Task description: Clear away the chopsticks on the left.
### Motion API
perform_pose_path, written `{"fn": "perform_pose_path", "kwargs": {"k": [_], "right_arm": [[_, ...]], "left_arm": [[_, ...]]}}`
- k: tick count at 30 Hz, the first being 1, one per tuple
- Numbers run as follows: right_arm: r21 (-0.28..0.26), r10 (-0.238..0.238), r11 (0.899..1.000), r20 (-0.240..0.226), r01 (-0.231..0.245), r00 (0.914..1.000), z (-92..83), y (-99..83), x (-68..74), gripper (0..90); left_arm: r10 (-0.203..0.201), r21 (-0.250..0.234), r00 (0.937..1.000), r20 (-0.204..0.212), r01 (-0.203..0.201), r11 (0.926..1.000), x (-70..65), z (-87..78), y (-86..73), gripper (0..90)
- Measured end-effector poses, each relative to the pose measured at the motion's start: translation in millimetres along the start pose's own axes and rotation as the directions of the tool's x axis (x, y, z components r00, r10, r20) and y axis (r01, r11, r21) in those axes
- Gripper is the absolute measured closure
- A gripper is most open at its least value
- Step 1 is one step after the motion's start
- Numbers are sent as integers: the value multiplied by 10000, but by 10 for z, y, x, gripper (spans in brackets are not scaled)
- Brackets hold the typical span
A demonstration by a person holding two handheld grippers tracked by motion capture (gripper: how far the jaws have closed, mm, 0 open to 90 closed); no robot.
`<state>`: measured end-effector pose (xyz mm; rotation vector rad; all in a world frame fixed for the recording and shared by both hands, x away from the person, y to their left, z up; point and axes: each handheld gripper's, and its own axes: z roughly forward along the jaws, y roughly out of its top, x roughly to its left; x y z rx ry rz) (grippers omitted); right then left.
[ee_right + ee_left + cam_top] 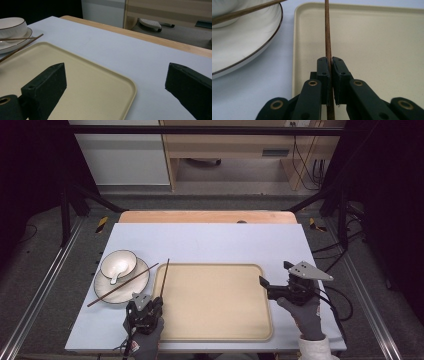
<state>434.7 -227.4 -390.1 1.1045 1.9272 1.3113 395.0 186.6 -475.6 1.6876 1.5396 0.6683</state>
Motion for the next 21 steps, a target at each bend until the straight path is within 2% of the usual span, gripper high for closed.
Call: {"fn": "perform_pose_path", "kwargs": {"k": [9,21], "right_arm": [[-11,-29,10000,41,29,10000,-6,3,-4,37],[80,-49,10000,29,49,10000,22,-9,10,36]], "left_arm": [[40,453,9998,-212,-30,9990,-22,37,-16,844],[136,731,9996,-265,-116,9973,-31,64,-12,840]]}}
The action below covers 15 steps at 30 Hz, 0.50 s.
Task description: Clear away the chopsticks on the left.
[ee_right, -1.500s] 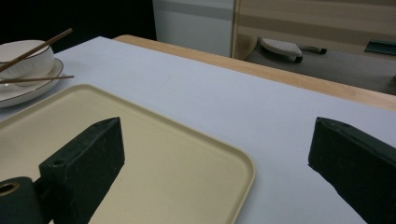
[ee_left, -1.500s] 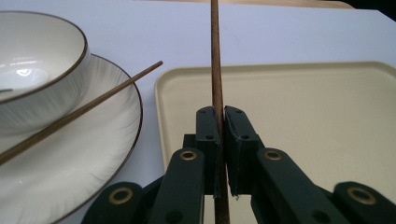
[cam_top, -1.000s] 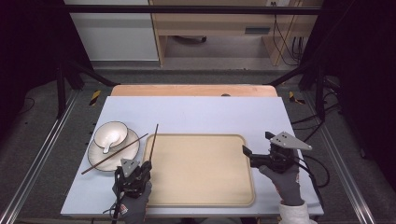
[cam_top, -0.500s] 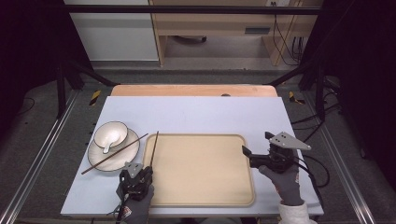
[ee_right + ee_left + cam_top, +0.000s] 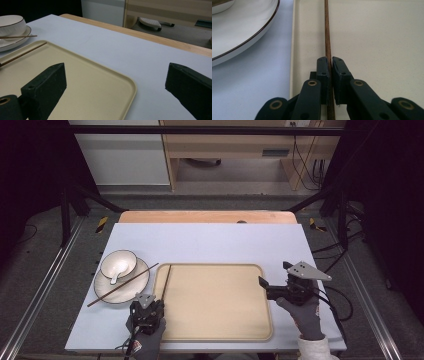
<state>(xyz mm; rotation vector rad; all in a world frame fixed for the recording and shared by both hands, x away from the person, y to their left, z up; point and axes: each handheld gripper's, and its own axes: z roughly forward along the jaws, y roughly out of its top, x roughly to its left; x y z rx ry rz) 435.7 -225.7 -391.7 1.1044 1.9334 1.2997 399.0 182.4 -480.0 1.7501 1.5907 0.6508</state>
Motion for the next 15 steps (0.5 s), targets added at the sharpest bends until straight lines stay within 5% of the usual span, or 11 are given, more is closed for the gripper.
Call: {"fn": "perform_pose_path", "kwargs": {"k": [15], "right_arm": [[-11,-18,10000,47,18,10000,-13,3,-5,35]], "left_arm": [[184,25,9997,162,-185,9998,-1,-8,22,795]]}}
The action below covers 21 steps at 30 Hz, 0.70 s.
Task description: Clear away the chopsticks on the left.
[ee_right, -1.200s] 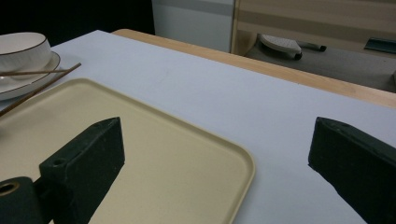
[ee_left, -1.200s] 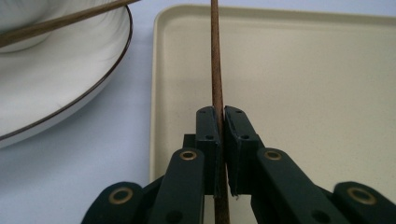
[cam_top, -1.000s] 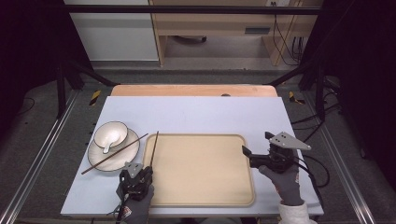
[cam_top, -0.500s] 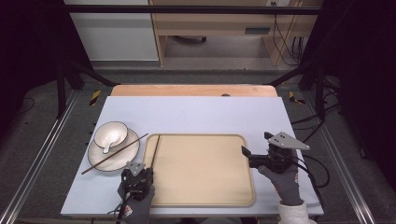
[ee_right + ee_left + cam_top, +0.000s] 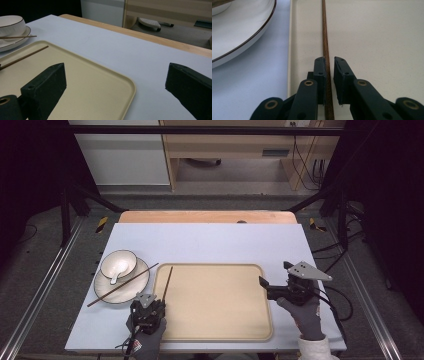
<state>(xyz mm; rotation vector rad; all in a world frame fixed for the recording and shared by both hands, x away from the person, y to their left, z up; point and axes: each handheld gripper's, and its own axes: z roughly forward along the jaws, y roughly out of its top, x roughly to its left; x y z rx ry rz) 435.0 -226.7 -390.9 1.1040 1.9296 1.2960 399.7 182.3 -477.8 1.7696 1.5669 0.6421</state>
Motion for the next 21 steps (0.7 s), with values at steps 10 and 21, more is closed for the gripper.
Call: {"fn": "perform_pose_path", "kwargs": {"k": [10,21], "right_arm": [[-138,86,9999,7,-86,10000,-37,14,-16,33],[-271,168,9995,-34,-168,9999,-65,23,-23,33]], "left_arm": [[614,-696,9937,933,-550,9961,62,-177,220,596],[1786,-1230,9677,1782,-1582,9797,286,-347,489,385]]}}
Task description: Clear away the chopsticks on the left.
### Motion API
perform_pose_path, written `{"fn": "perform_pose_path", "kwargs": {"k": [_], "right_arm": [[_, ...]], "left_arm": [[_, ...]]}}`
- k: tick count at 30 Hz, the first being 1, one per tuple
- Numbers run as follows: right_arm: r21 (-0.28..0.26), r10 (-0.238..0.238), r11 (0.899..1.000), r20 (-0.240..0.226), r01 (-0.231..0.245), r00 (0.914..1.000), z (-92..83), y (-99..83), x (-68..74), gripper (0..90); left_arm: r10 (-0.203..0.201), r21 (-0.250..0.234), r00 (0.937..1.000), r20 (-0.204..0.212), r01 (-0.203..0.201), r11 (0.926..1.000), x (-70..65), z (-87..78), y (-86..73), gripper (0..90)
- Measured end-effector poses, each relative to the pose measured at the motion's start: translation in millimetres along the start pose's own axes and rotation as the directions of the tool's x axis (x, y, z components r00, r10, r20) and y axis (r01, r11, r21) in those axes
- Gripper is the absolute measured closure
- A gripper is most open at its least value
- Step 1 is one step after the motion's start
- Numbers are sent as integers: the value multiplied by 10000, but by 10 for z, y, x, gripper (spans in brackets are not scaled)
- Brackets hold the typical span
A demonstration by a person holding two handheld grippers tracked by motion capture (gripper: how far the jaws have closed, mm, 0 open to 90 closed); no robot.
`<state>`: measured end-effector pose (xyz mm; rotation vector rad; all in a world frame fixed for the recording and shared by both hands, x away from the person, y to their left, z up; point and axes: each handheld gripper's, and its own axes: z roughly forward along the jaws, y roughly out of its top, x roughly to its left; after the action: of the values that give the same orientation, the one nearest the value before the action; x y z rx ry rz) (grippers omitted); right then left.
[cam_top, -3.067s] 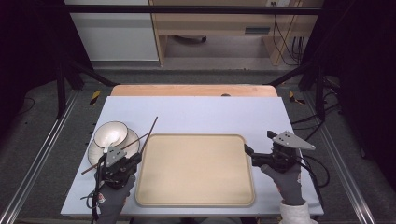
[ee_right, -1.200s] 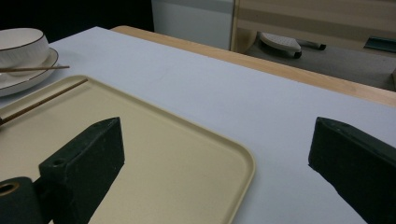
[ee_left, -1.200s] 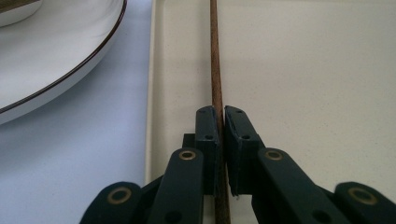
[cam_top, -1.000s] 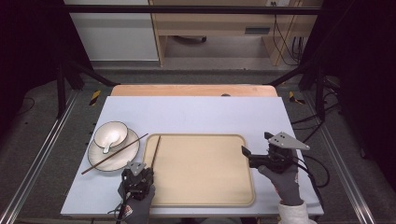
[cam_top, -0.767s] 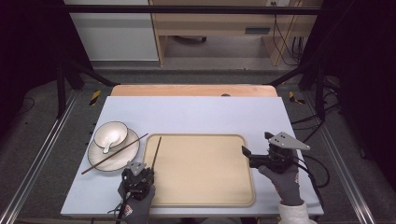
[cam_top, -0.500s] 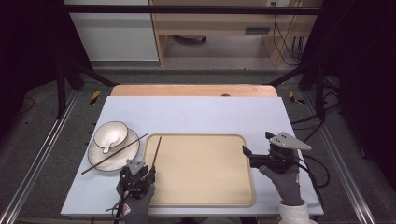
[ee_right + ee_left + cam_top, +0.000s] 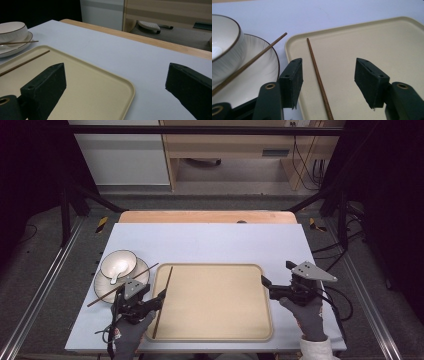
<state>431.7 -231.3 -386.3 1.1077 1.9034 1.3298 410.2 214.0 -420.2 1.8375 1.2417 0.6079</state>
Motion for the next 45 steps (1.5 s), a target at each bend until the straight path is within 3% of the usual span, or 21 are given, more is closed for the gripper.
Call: {"fn": "perform_pose_path", "kwargs": {"k": [5,7,9,13,16,26,37,45], "right_arm": [[5,27,10000,-16,-27,10000,-3,1,-3,33],[2,4,10000,2,-4,10000,-5,1,-6,33],[-4,18,10000,9,-18,10000,-6,2,-6,33],[43,10,10000,32,-10,10000,4,-3,0,32],[62,7,10000,19,-8,10000,14,-5,2,32],[103,17,9999,-48,-17,10000,17,-14,1,31],[282,40,9996,-69,-38,10000,48,-32,14,32],[278,-9,9996,-94,12,10000,57,-34,18,33]], "left_arm": [[330,-11,9963,795,-330,9995,157,-60,31,323],[381,-41,9954,880,-379,9993,178,-71,29,310],[576,-75,9913,1183,-571,9983,242,-95,11,303],[1079,155,9840,1417,-1112,9937,357,-112,-39,251],[1252,251,9810,1485,-1303,9912,434,-122,-69,221],[1215,309,9848,1240,-1262,9915,716,-263,-213,201],[1132,757,9921,544,-1172,9902,1019,-365,-293,212],[1056,871,9943,106,-1062,9905,1278,-311,-306,266]]}}
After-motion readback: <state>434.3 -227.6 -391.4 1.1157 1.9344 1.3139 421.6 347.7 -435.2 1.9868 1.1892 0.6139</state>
